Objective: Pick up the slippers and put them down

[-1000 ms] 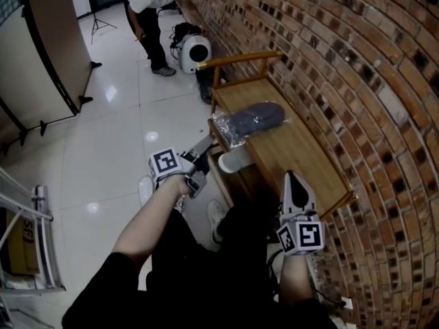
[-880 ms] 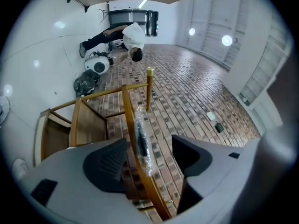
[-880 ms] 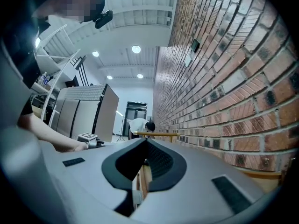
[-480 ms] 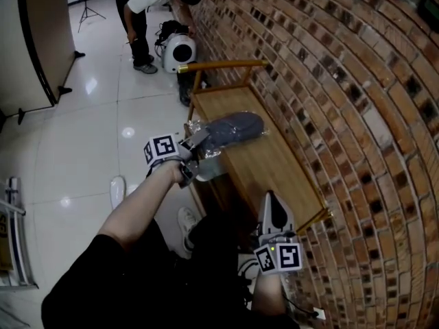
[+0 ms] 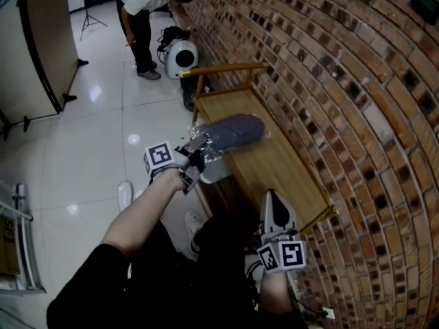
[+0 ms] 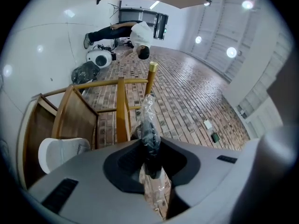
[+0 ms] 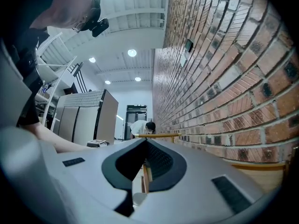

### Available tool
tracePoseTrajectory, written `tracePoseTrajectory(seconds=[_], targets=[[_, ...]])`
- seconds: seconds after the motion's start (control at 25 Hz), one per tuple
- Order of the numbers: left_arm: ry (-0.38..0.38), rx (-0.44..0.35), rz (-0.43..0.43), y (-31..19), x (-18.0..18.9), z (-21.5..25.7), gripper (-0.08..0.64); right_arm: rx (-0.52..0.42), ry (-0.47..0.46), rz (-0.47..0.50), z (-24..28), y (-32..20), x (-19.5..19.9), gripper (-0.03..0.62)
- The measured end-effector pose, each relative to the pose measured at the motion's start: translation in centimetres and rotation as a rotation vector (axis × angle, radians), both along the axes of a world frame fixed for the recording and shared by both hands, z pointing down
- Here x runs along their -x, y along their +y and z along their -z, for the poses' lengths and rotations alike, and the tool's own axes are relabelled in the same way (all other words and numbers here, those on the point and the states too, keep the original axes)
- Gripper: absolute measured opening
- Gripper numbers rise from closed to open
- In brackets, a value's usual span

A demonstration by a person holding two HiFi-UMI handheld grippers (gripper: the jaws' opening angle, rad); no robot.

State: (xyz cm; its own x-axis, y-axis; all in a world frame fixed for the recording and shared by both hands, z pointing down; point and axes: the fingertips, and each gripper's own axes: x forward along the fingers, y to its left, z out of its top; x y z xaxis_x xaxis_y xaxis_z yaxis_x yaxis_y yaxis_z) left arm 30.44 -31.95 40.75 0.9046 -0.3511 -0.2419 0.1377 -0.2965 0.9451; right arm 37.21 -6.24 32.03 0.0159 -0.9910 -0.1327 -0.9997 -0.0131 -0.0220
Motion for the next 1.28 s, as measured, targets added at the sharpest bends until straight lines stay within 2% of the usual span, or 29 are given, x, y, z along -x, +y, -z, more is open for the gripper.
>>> tracePoseTrajectory(seconds=[0.2, 0.36, 0.56, 0.76, 1.04, 1.28], targets=[[0.047, -0.049, 0.076, 0.9, 4.6, 1.7, 0.072, -0.001, 0.009, 0.053, 0.3, -1.9, 1.7, 0.009], [0.04, -0.075, 0.156, 0.4, 10.1, 1.4, 0.072, -0.006, 0.004, 0.117, 0.6, -3.8, 4.2, 0.009], [0.043, -0.093, 0.307, -0.4, 19.6, 1.4, 0.072, -0.011, 0.002, 0.234, 0.9, -6.1, 9.5, 0.009], [0.06, -0.103, 0.448, -0.3, 26.7, 1.3, 0.072, 0.006, 0.005, 0.334, 0.1, -8.4, 13.7, 0.008], [0.069, -0.085, 0.701, 2.0, 40.9, -0.3, 0.072, 0.043, 0.015, 0.497, -1.2, -11.4, 22.5, 0.008], [0.071, -0.072, 0.889, 4.3, 49.5, -1.5, 0.072, 0.042, 0.016, 0.596, -1.7, -14.1, 27.6, 0.009]])
